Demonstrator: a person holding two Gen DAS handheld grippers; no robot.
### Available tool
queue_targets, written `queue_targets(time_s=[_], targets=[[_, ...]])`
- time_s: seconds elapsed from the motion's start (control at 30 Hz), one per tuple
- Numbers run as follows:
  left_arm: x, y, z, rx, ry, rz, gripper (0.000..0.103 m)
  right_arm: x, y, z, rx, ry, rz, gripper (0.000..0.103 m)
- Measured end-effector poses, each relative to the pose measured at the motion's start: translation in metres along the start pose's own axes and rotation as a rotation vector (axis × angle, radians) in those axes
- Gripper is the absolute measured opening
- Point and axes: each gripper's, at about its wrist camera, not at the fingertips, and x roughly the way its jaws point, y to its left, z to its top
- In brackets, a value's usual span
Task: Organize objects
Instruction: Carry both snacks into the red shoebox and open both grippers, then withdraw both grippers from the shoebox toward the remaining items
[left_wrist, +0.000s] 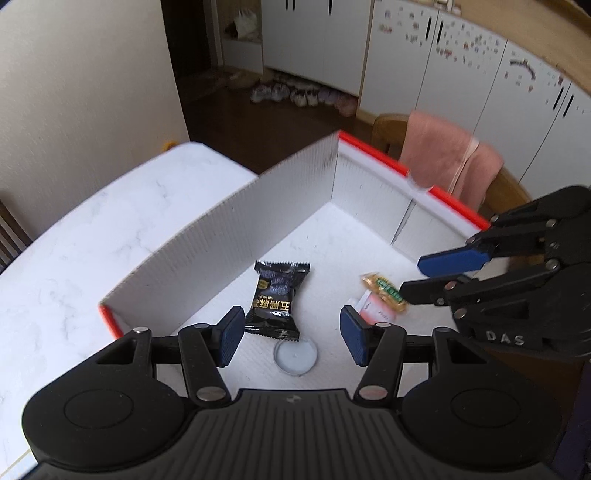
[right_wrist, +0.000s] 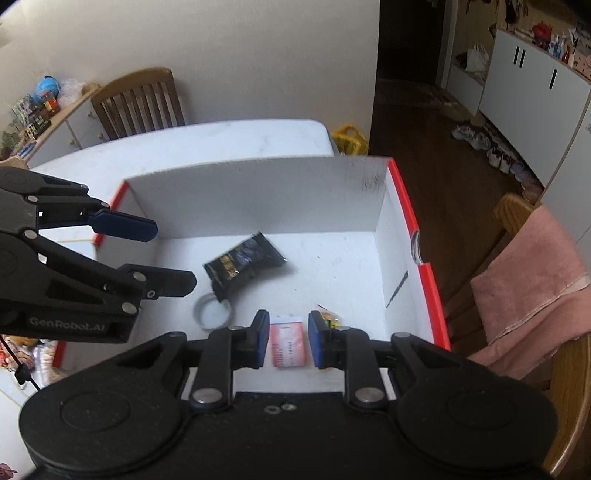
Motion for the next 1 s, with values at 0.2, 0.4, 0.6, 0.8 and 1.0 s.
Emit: queue_targets(time_s=[0.2,0.4,0.6,0.8,1.0], targets=[[-0.042,-0.001,-0.01,-0.034,-0.084,-0.02,0.056,-0.031,0.018,-0.004,0.0,-0.077,0.002,0.022],[-0.078,0.002,-0.029,-0.044,-0.142,-0.026,0.056,-0.054,0.041,-0.011,0.002,-0.119,0.011,0.022],[-0.106,0.008,-0.057,-0.047,-0.18,-0.034,0.056,-0.069,0.069,-0.023,0.013,-0.141,0.032,0.022],[-0.133,0.019,-0.092,-0.048,-0.204,-0.032,0.056,-0.079,0.103,-0.036,-0.004,-0.166,0.045,0.022],[-0.156,0.029,-0.129,-0.037,-0.227,-0.012,0.056,-0.082,0.135,-0.05,0.013,-0.173,0.059,0.022]])
